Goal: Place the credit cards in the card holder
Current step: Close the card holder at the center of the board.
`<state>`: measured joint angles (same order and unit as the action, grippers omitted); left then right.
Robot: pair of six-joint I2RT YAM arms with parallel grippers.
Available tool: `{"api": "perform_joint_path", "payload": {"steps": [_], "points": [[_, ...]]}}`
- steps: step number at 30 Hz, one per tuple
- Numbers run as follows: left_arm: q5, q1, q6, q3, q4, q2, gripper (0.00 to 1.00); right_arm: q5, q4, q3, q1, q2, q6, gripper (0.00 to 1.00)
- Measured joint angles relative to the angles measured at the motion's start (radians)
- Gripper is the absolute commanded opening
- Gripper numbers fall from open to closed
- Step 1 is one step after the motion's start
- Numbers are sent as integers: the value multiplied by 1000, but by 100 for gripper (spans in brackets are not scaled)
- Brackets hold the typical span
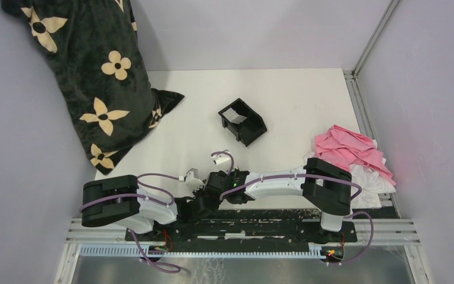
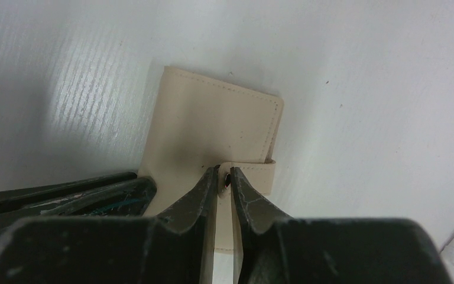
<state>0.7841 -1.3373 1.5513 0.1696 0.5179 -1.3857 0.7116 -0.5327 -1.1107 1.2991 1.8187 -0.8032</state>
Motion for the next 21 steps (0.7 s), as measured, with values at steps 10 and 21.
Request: {"api": "perform_joint_path", "payload": {"steps": [10,21], "points": [[0,0,0,-1,1,0,17,1,1,0,-2,0,0,20],[0,0,0,-3,4,0,17,13,-5,0,4,-24,1,24]]}}
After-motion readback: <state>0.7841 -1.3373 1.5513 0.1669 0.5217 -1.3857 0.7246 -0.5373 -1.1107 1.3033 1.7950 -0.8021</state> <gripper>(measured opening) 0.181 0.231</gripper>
